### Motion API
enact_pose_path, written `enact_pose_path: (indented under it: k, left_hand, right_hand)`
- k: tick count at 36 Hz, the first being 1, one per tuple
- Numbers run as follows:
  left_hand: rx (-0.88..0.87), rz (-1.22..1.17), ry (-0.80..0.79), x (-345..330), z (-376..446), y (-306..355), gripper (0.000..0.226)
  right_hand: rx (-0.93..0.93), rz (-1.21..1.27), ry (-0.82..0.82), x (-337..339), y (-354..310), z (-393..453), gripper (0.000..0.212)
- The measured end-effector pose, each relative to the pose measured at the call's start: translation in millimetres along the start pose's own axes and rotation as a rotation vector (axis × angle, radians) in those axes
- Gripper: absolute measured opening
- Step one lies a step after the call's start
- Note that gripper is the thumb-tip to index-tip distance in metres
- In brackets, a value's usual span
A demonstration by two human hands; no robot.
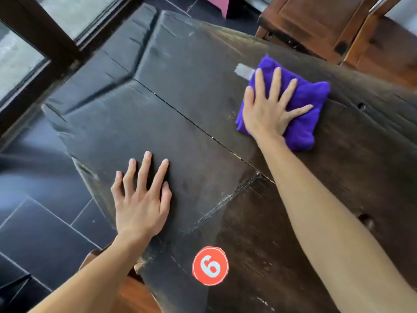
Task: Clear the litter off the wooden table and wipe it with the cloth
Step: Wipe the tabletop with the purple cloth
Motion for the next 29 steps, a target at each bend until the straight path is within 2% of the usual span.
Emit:
enact_pose_path:
  k: [5, 13, 22, 26, 29]
  left_hand:
    - [-0.017, -0.016, -0.006, -2, 0, 0, 0.055]
    - [-0.021, -0.055, -0.006, -2, -3, -1, 0.056]
    - [-0.036, -0.095, 0.012, -2, -6, -2, 0.054]
    - [-0.059, -0.109, -0.009, 1, -6, -6, 0.054]
    - [-0.069, -0.212, -0.074, 8, -4, -13, 0.052]
  right_hand:
    - [0.174, -0.01, -0.006, -14, -37, -73, 0.054]
    - [0.301, -0.015, -0.058, -20, -58, -205, 0.055]
    - [0.28, -0.031, -0.202, -21, -39, -370, 0.059]
    - [0.34, -0.029, -0.268, -18, -21, -443, 0.061]
    - [0.424, -0.057, -0.324, -15, 4, -495, 0.062]
Point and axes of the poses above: each hand's wrist, its own z-axis towards the middle knuckle, its own x-axis out of the back of the hand, y = z × x, the point moved 2 cm from there along z, towards the middle knuckle, and after that the axes turned 7 degrees about x, right-handed, at the moved point
